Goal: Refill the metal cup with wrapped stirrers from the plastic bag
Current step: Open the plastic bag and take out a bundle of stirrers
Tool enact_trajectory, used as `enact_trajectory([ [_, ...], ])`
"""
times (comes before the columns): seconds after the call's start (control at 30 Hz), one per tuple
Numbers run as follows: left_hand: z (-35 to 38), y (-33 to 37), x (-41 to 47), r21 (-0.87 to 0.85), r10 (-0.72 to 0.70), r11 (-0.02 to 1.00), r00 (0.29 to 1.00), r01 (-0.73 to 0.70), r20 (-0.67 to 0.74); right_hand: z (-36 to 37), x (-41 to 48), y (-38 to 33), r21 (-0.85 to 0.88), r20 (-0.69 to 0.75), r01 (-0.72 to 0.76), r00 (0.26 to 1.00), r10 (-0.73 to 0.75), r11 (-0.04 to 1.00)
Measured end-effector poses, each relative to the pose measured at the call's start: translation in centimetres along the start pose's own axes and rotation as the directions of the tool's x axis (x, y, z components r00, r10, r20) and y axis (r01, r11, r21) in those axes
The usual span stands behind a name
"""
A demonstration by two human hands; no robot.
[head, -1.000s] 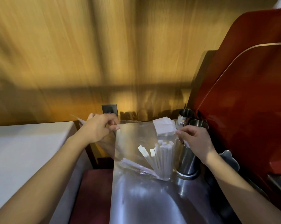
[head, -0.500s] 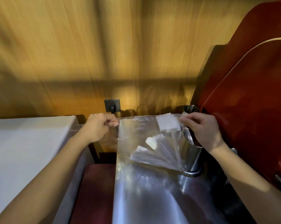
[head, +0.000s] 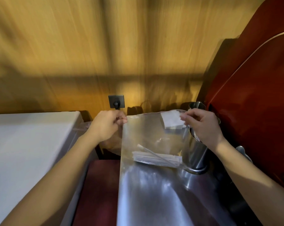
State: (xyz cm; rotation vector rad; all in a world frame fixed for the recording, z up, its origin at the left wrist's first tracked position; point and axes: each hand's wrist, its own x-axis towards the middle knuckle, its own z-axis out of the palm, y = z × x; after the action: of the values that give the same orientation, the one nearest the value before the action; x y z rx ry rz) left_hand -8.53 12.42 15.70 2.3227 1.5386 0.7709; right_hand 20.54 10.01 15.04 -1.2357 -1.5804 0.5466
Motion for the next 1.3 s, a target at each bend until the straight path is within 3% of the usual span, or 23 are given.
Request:
enact_trajectory([
  [0.1,-0.2,0.5,0.1,0.009,0.038,0.999,0.998,-0.039,0.040,-0.2,-0.6,0.9,-0.006,-0.029,-0.005,1.000,0.004,1.000],
  [0.2,0.0,1.3,0.4,0.197,0.154,0.973,0.976,-0.123,-0.153,-0.3,-1.4,1.7,0.026,-0.060,-0.058,0.996,0.060,0.998],
  [0.3,-0.1,2.4,1.4,0.267,0.197,0.948,0.978,-0.172,-0.068,-0.5,-2.0,2.4,0.005,-0.043,-0.099,0.994,0.099,0.995],
  [0.43,-0.2,3.2,2.1,0.330,0.318,0.902,0.945,-0.277,-0.076,-0.8,-1.9,2.8,0.072,-0.146,-0.102,0.983,0.112,0.992],
  [0.7,0.0,4.2,2.8,0.337,0.346,0.886,0.938,-0.317,-0.028,-0.7,-2.4,3.4,0.122,-0.183,-0.078,0.978,0.099,0.989],
  [0.93,2.5,4.4,3.0,0.322,0.254,0.908,0.963,-0.270,0.090,-0.2,-2.3,3.8,0.111,-0.158,-0.112,0.979,0.129,0.987],
  [1.2,3.1,6.8,4.2,0.293,0.414,0.861,0.907,-0.416,0.073,-0.8,-2.5,3.8,0.180,-0.205,-0.111,0.968,0.148,0.977],
  [1.3,2.2,8.6,5.4,0.288,0.398,0.867,0.913,-0.407,0.093,-1.2,-2.3,3.4,0.246,-0.248,-0.119,0.952,0.181,0.962],
])
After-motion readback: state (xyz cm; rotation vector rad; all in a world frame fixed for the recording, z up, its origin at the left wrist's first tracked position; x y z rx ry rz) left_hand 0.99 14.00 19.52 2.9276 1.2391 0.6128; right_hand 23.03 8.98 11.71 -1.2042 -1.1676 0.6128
